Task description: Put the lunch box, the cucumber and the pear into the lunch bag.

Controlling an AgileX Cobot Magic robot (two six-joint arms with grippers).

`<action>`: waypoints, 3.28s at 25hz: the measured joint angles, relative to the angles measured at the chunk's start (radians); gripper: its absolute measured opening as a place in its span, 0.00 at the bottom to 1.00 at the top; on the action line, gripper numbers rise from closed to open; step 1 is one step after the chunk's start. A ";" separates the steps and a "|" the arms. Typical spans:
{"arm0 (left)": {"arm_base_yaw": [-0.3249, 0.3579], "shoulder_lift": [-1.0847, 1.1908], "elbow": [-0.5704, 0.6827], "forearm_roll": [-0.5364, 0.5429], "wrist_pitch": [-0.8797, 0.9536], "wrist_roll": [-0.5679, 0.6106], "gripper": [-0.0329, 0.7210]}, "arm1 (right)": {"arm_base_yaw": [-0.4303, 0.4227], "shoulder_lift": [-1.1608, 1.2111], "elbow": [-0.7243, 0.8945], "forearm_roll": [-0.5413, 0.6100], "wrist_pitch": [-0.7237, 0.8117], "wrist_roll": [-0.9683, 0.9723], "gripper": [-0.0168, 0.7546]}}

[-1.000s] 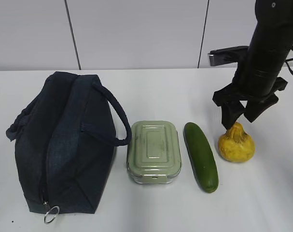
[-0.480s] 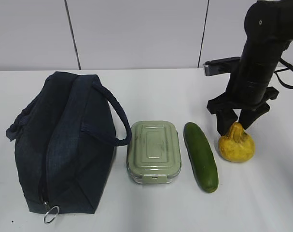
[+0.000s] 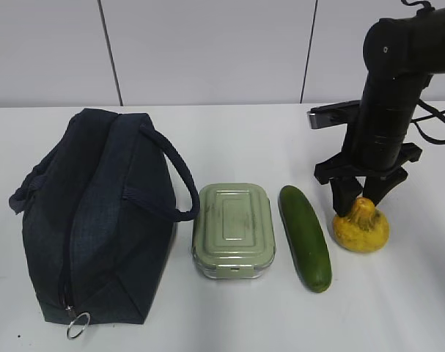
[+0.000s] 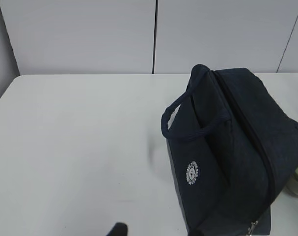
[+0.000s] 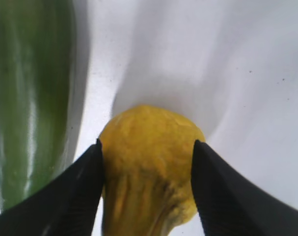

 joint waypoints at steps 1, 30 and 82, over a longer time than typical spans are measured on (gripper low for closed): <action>0.000 0.000 0.000 0.000 0.000 0.000 0.36 | 0.000 0.000 0.000 -0.002 0.000 0.001 0.59; 0.000 0.000 0.000 0.000 0.000 0.000 0.36 | 0.000 0.003 -0.084 -0.002 0.081 0.038 0.58; 0.000 0.198 -0.035 -0.227 -0.099 0.021 0.36 | 0.000 0.003 -0.049 -0.017 0.081 0.045 0.36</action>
